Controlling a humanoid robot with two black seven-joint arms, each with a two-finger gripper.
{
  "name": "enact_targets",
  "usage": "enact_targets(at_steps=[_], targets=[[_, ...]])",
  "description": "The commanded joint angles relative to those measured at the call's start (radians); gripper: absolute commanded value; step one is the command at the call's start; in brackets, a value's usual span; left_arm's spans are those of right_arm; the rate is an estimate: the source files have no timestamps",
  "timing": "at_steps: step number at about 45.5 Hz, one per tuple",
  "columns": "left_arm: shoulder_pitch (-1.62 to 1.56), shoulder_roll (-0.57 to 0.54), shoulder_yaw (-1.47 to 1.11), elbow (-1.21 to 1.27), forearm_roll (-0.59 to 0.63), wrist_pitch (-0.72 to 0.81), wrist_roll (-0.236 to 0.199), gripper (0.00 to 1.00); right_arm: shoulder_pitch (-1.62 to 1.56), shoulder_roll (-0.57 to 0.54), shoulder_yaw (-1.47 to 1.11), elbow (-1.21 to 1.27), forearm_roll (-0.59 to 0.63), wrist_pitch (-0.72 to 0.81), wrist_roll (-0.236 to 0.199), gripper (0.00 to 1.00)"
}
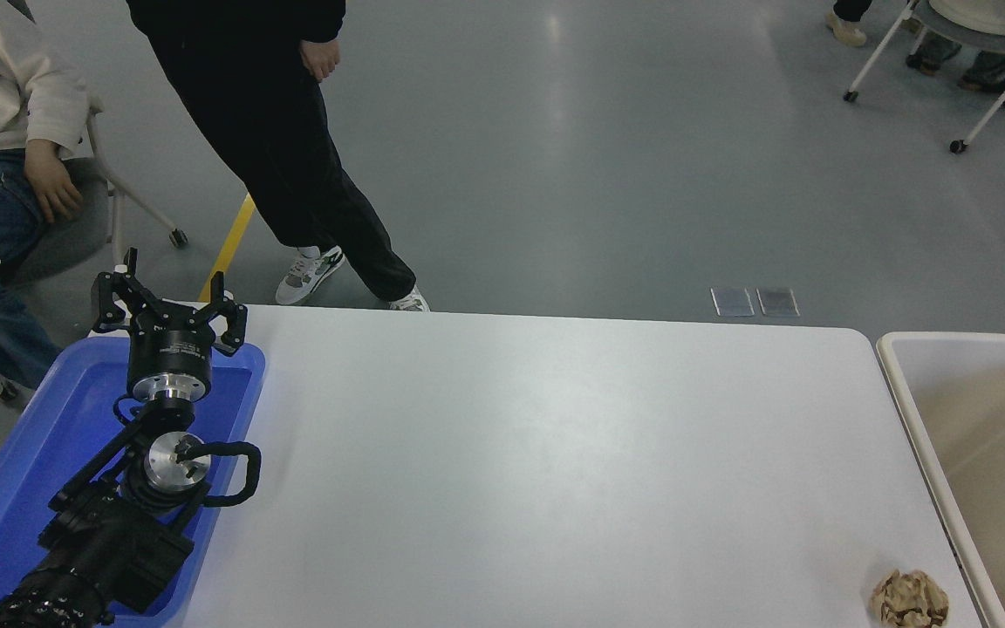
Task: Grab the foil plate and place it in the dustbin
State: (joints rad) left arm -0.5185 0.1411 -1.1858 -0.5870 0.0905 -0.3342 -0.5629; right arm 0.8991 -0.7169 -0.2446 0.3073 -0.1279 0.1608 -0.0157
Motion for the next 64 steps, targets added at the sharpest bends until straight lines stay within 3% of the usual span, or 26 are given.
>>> enact_targets(at_steps=[1, 12, 22, 34, 47, 64], targets=[[0.000, 0.000, 0.000, -0.001, 0.000, 0.000, 0.001, 0.99, 0.247, -0.206, -0.001, 0.418, -0.162, -0.004, -0.018, 1.00], [0.000, 0.000, 0.000, -0.001, 0.000, 0.000, 0.000, 0.99, 0.461, -0.326, -0.087, 0.748, -0.248, -0.017, -0.046, 1.00], [0.000, 0.000, 0.000, -0.001, 0.000, 0.000, 0.000, 0.99, 0.765, -0.309, -0.387, 0.937, -0.233, -0.066, -0.044, 1.00], [0.000, 0.000, 0.000, 0.001, 0.000, 0.000, 0.000, 0.99, 0.961, -0.178, -0.594, 1.009, -0.228, -0.064, -0.044, 1.00], [0.000, 0.000, 0.000, -0.001, 0.000, 0.000, 0.000, 0.99, 1.150, 0.043, -0.860, 1.085, -0.194, -0.064, -0.033, 1.00], [0.000, 0.000, 0.000, -0.001, 0.000, 0.000, 0.000, 0.99, 1.170, 0.280, -0.884, 1.222, -0.187, -0.050, -0.033, 1.00]])
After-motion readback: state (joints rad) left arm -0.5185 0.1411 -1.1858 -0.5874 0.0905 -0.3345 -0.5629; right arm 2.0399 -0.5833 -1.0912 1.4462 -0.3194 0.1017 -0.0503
